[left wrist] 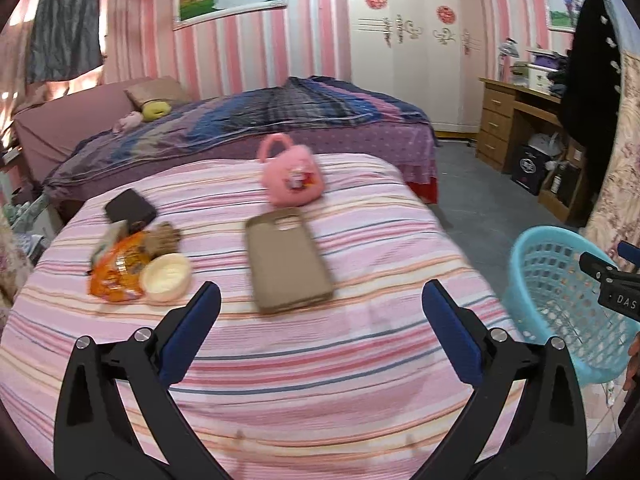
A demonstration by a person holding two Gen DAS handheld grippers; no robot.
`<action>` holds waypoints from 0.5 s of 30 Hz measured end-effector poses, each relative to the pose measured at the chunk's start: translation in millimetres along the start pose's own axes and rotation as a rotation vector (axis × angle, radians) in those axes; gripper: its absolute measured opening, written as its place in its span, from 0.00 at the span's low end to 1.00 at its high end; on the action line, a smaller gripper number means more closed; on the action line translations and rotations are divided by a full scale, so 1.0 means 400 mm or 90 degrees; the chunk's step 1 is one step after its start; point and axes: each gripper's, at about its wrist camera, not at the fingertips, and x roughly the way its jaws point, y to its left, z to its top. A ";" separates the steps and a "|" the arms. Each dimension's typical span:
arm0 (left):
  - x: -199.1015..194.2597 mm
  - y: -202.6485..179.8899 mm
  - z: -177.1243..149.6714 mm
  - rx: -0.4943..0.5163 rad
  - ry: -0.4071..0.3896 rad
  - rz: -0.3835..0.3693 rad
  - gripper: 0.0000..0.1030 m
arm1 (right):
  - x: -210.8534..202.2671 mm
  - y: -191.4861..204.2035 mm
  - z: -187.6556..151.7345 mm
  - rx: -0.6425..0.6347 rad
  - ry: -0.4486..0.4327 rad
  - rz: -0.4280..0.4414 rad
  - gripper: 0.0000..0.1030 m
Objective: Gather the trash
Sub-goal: 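Move both open tools back over the bed toward the snack wrapper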
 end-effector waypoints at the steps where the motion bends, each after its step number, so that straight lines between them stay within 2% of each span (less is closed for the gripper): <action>1: 0.001 0.025 -0.001 -0.006 0.000 0.007 0.95 | 0.001 0.024 0.004 -0.004 0.000 0.008 0.90; 15: 0.008 0.292 0.011 -0.039 0.000 0.093 0.95 | 0.001 0.251 0.034 -0.058 -0.003 0.071 0.91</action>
